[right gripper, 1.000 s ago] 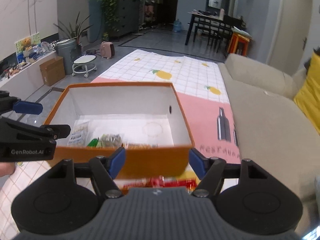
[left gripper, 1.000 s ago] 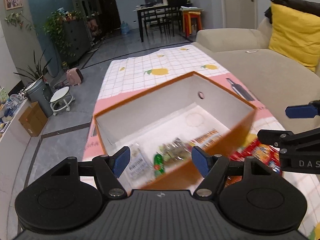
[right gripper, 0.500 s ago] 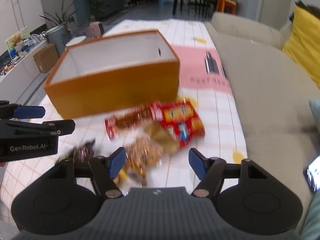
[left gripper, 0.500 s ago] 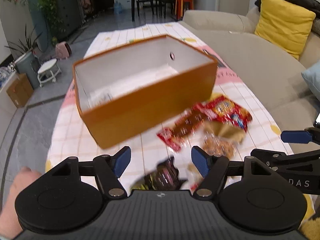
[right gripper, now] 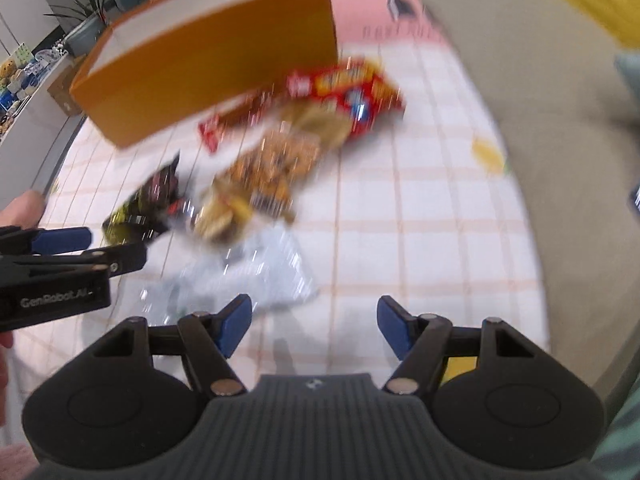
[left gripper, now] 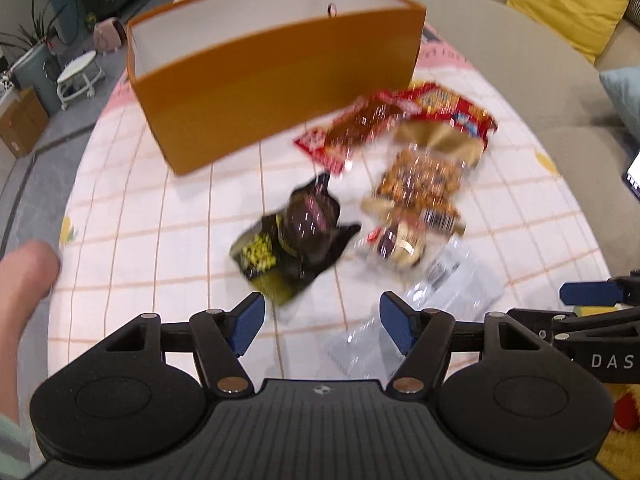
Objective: Organize snacks
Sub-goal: 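Move both tools back toward the remaining snacks and reach for the white wrapper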
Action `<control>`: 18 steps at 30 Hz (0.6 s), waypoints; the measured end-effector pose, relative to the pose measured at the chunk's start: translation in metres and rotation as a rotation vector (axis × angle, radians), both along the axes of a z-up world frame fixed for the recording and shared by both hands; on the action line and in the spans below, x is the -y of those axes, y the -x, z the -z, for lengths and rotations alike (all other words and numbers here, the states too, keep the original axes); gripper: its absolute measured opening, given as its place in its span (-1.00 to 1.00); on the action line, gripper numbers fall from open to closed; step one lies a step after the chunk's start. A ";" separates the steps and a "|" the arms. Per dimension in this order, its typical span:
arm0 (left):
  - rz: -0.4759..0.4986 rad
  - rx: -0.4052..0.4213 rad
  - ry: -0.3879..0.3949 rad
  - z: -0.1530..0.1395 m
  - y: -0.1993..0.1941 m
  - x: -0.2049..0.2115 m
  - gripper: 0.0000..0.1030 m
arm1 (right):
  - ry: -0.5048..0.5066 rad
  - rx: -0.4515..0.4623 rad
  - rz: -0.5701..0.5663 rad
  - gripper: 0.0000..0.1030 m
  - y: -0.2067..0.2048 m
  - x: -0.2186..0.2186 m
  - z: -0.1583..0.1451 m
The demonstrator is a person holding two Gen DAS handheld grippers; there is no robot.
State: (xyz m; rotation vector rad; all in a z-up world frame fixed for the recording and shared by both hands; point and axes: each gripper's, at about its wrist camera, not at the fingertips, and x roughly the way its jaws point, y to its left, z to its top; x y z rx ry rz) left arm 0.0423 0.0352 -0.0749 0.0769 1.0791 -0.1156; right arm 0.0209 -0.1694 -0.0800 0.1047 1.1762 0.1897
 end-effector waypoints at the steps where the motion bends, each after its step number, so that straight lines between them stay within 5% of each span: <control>1: -0.002 -0.012 -0.003 0.002 0.001 -0.001 0.51 | -0.020 -0.027 0.007 0.31 0.000 -0.001 0.003; 9: -0.005 -0.092 0.006 0.012 0.002 -0.007 0.32 | -0.043 -0.103 -0.010 0.25 0.005 -0.011 0.018; 18: 0.015 -0.172 0.145 0.026 0.002 -0.010 -0.29 | -0.125 -0.094 0.034 -0.25 -0.001 -0.006 0.024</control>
